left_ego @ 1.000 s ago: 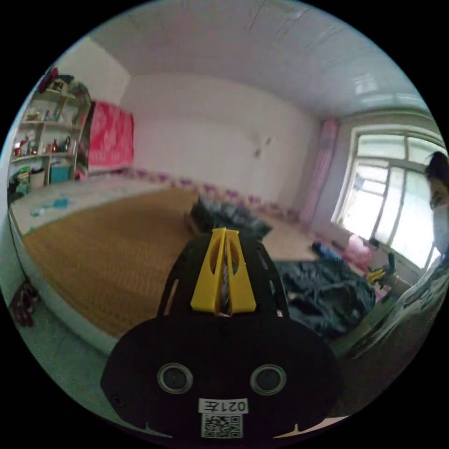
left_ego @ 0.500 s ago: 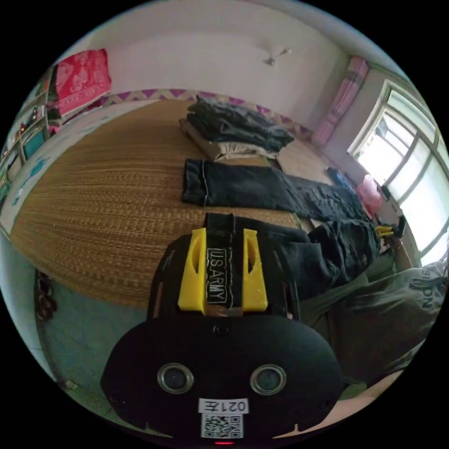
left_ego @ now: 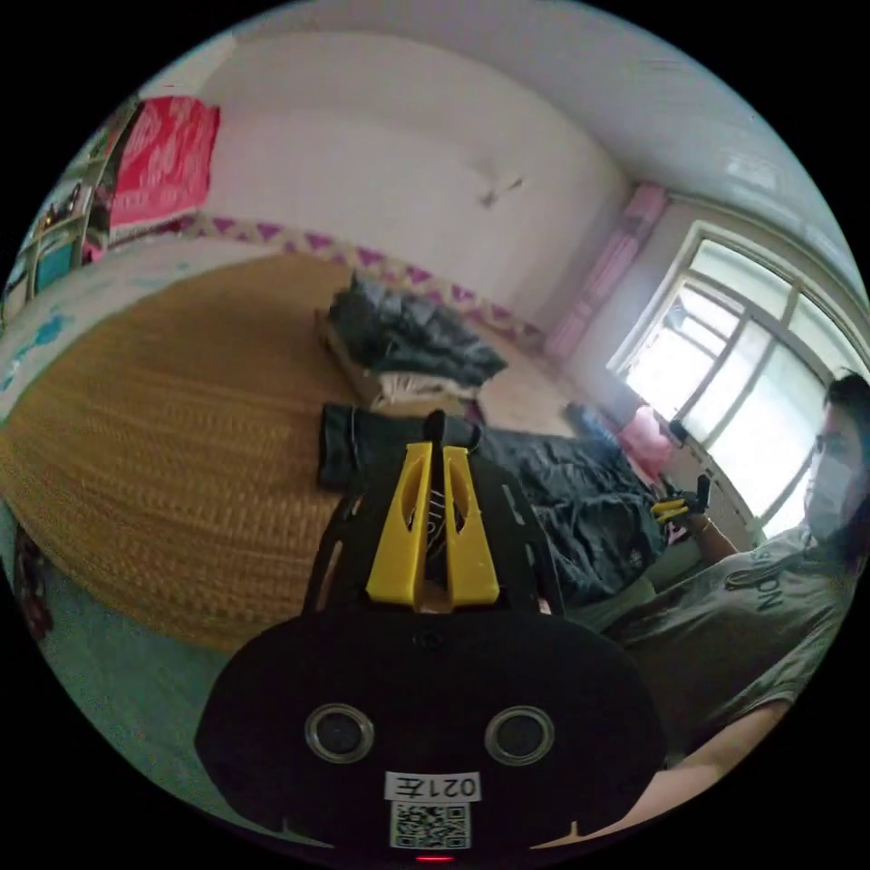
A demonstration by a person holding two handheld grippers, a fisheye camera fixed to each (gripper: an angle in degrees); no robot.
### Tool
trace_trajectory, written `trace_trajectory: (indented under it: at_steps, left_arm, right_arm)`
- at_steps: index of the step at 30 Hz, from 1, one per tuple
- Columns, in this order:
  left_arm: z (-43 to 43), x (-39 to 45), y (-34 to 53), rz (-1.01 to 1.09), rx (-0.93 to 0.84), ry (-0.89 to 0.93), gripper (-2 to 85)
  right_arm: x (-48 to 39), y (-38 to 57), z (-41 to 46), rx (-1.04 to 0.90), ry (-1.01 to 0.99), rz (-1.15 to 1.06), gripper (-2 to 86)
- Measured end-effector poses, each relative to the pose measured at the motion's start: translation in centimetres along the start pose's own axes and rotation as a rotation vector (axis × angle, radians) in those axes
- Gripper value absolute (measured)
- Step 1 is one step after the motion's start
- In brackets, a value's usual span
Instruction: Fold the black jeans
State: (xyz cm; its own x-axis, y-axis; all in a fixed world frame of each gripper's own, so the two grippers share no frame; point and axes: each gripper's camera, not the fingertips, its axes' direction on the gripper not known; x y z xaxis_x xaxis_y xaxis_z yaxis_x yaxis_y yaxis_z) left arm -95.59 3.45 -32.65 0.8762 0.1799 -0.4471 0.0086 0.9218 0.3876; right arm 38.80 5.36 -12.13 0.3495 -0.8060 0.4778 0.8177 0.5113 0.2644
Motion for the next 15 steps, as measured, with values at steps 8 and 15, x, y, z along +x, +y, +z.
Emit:
trace_trajectory:
  at_steps: [8, 15]
  left_arm:
    - [6.5, -5.6, 4.1, -0.234, -0.356, -0.197, 0.0]
    - [5.3, -5.0, 3.7, -0.169, -0.335, -0.289, 3.0]
  right_arm:
    - [-0.2, -0.8, 1.3, -0.013, -0.004, 0.0, 8.7]
    - [-0.4, 1.3, 0.2, -0.008, 0.053, 0.08, 8.7]
